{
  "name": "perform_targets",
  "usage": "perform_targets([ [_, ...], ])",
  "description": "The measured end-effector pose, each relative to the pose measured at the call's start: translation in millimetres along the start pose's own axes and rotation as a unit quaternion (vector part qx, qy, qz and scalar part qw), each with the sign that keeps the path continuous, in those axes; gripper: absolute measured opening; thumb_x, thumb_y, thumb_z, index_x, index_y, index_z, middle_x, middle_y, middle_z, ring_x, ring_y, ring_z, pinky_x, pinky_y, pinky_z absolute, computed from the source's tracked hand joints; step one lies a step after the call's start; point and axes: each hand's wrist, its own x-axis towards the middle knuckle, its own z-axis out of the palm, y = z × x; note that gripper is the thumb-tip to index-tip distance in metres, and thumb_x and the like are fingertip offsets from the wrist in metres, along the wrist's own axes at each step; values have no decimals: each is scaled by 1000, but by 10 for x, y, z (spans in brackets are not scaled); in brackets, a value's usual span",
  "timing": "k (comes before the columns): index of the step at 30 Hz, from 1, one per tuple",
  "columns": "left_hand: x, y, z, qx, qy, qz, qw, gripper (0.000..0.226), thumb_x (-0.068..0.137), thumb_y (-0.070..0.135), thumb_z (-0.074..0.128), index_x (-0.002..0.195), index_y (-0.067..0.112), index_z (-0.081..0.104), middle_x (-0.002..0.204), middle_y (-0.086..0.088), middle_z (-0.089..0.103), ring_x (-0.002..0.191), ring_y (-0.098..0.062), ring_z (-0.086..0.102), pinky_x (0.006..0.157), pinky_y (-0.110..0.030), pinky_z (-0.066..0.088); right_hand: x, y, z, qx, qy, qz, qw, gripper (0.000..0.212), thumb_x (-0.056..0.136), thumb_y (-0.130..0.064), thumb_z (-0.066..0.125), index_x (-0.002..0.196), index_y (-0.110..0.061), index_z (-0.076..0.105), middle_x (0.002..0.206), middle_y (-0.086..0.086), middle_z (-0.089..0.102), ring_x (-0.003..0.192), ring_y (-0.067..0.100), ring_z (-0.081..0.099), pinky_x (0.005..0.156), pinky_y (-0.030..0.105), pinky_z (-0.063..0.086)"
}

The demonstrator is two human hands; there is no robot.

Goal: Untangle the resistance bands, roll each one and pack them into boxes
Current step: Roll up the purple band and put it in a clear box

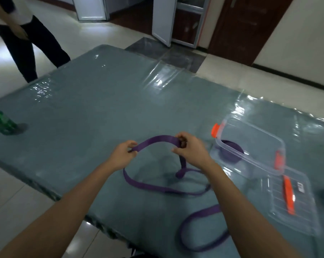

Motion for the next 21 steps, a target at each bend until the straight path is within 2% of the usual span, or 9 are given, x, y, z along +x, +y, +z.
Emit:
perform_targets([
  [2,31,183,175,37,-31,38,998,44,94,9,66,136,10,55,137,-8,58,129,-23,54,97,-24,40,-66,-55,-183,-32,28,-31,999,19,79,-6,75,94,-17,69,69,-11,57,63,2,51,61,12,37],
  [5,19,593,430,44,-52,156,985,54,94,15,68,144,12,49,146,-4,50,135,-10,42,107,-10,24,-161,-98,-433,-67,62,-69,993,25,81,-3,72,104,-13,74,89,1,68,80,14,58,76,24,45],
  [6,9,740,510,42,-59,197,978,55,94,17,68,145,12,49,149,-4,48,136,-9,40,109,-9,22,-199,-112,-508,-70,72,-73,992,28,81,-2,72,107,-12,74,95,3,69,85,17,60,81,25,47],
  [9,-56,1137,723,5,-85,293,952,48,99,24,61,145,17,51,148,2,51,138,-7,44,117,-22,29,-323,-206,-734,-45,125,-59,989,28,83,-2,72,107,-13,75,98,1,72,86,16,63,83,21,49],
  [12,-206,1432,828,-76,-114,321,937,36,103,13,51,137,22,57,135,15,60,122,9,53,104,-11,38,-459,-279,-962,9,197,-28,980,24,83,-5,74,104,-15,76,91,-9,71,82,11,65,82,26,53],
  [15,-281,1574,886,-173,-112,305,930,36,102,24,47,135,20,62,128,10,68,122,-3,60,104,-20,44,-544,-292,-1112,53,218,1,974,22,82,-10,76,101,-21,77,89,-10,73,79,12,69,81,39,58],
  [17,-321,1664,921,-185,-106,313,926,35,104,30,47,135,26,61,124,13,69,119,-1,61,98,-15,44,-620,-323,-1182,84,222,10,971,21,83,-12,76,98,-26,76,86,-9,73,76,15,70,76,43,59],
  [19,-365,1783,948,-167,-102,329,924,32,105,25,49,135,33,58,121,23,67,116,10,59,94,-8,40,-684,-385,-1246,120,235,5,965,22,83,-10,75,97,-27,76,83,-6,75,78,16,72,75,41,61],
  [21,-398,1862,991,-156,-114,350,917,32,105,23,49,134,32,58,123,22,66,115,13,57,95,-10,40,-728,-464,-1284,184,243,1,952,22,83,-3,74,101,-17,76,86,1,77,82,20,74,76,35,61],
])
